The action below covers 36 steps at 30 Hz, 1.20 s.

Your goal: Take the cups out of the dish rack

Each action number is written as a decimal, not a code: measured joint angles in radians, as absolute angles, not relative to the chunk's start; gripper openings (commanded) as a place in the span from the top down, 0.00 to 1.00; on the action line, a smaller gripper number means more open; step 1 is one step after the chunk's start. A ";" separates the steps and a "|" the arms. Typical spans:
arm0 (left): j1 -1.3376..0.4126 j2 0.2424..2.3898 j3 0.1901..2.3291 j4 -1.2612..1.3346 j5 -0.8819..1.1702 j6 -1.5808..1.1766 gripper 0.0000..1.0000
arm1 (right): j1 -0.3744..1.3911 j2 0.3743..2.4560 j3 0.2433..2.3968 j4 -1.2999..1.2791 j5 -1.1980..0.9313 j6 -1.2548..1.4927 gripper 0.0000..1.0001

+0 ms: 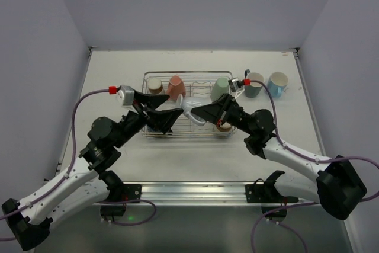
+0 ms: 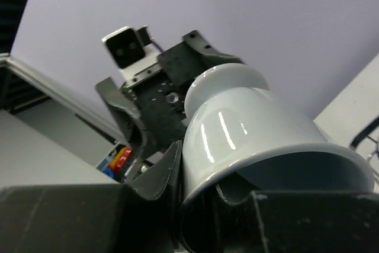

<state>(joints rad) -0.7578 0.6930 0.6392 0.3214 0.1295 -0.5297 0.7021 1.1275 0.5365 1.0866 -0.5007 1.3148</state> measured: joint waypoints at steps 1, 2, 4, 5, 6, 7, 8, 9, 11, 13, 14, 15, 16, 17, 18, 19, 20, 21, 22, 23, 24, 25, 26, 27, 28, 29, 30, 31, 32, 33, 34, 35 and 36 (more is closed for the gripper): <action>-0.757 0.681 0.639 0.318 0.118 -0.524 0.00 | 0.697 1.127 0.530 1.077 -0.488 1.310 1.00; -0.757 0.673 0.639 0.309 0.107 -0.515 0.00 | 0.691 1.127 0.523 1.061 -0.481 1.301 1.00; -0.757 0.660 0.645 0.275 0.080 -0.497 0.00 | 0.686 1.119 0.515 1.012 -0.467 1.278 1.00; -0.757 0.657 0.655 0.242 0.062 -0.484 0.00 | 0.683 1.109 0.515 0.967 -0.461 1.255 1.00; -0.757 0.657 0.669 0.206 0.039 -0.471 0.00 | 0.679 1.091 0.516 0.907 -0.452 1.226 1.00; -0.757 0.659 0.688 0.162 0.016 -0.457 0.00 | 0.677 1.066 0.518 0.836 -0.440 1.191 1.00; -0.757 0.663 0.712 0.107 -0.007 -0.442 0.00 | 0.673 1.039 0.529 0.752 -0.423 1.142 1.00; -0.757 0.672 0.736 0.057 -0.030 -0.425 0.00 | 0.672 1.015 0.559 0.638 -0.391 1.078 1.00; -0.757 0.699 0.797 -0.059 -0.079 -0.394 0.00 | 0.667 0.987 0.672 0.381 -0.305 0.945 1.00; -0.757 0.734 0.849 -0.157 -0.133 -0.361 0.00 | 0.655 0.987 0.813 0.156 -0.196 0.802 1.00; -0.757 0.753 0.867 -0.202 -0.160 -0.347 0.00 | 0.636 0.988 0.879 0.057 -0.152 0.735 1.00; -0.757 0.770 0.874 -0.240 -0.187 -0.334 0.00 | 0.612 0.988 0.936 -0.027 -0.113 0.675 1.00; -0.757 0.785 0.874 -0.276 -0.210 -0.321 0.00 | 0.577 0.989 0.982 -0.101 -0.083 0.623 1.00; -0.757 0.801 0.873 -0.313 -0.231 -0.312 0.00 | 0.543 0.992 1.011 -0.151 -0.060 0.584 1.00; -0.757 0.818 0.870 -0.346 -0.247 -0.302 0.00 | 0.507 0.995 1.037 -0.204 -0.031 0.542 1.00; -0.757 0.830 0.865 -0.368 -0.258 -0.295 0.00 | 0.469 1.007 1.054 -0.253 0.001 0.504 1.00; -0.757 0.839 0.859 -0.391 -0.271 -0.289 0.00 | 0.429 1.022 1.065 -0.299 0.034 0.469 1.00; -0.757 0.844 0.852 -0.410 -0.281 -0.281 0.00 | 0.400 1.040 1.068 -0.334 0.061 0.443 1.00; -0.757 0.848 0.848 -0.427 -0.292 -0.274 0.00 | 0.374 1.068 1.068 -0.373 0.080 0.419 1.00; -0.757 0.850 0.844 -0.436 -0.302 -0.267 0.00 | 0.352 1.102 1.069 -0.408 0.096 0.400 1.00; -0.757 0.851 0.839 -0.442 -0.311 -0.264 0.00 | 0.337 1.143 1.069 -0.439 0.112 0.384 1.00; -0.757 0.853 0.835 -0.446 -0.320 -0.261 0.00 | 0.326 1.187 1.069 -0.465 0.120 0.373 1.00; -0.757 0.855 0.830 -0.448 -0.325 -0.257 0.00 | 0.316 1.230 1.069 -0.488 0.123 0.364 1.00; -0.757 0.858 0.825 -0.448 -0.329 -0.253 0.00 | 0.312 1.269 1.069 -0.503 0.126 0.357 1.00; -0.757 0.860 0.819 -0.450 -0.331 -0.250 0.00 | 0.304 1.307 1.069 -0.517 0.131 0.353 1.00; -0.757 0.862 0.813 -0.453 -0.331 -0.250 0.00 | 0.298 1.346 1.069 -0.529 0.133 0.350 1.00; -0.757 0.866 0.809 -0.453 -0.331 -0.249 0.00 | 0.293 1.373 1.069 -0.532 0.134 0.349 1.00; -0.757 0.870 0.805 -0.455 -0.331 -0.249 0.00 | 0.288 1.399 1.069 -0.533 0.136 0.348 1.00; -0.757 0.878 0.803 -0.459 -0.330 -0.248 0.00 | 0.284 1.422 1.069 -0.533 0.138 0.347 1.00; -0.757 0.883 0.803 -0.460 -0.330 -0.247 0.00 | 0.281 1.438 1.069 -0.532 0.139 0.347 1.00; -0.757 0.891 0.803 -0.460 -0.329 -0.246 0.00 | 0.277 1.459 1.069 -0.531 0.140 0.347 1.00; -0.757 0.897 0.803 -0.460 -0.329 -0.246 0.00 | 0.274 1.480 1.069 -0.530 0.140 0.347 1.00; -0.757 0.902 0.803 -0.461 -0.329 -0.245 0.00 | 0.273 1.501 1.069 -0.528 0.140 0.347 1.00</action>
<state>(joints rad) -0.7574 0.9024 0.8032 -0.4610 -0.3290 -0.2451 0.2733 1.5013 1.0687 -0.5282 0.1402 0.3470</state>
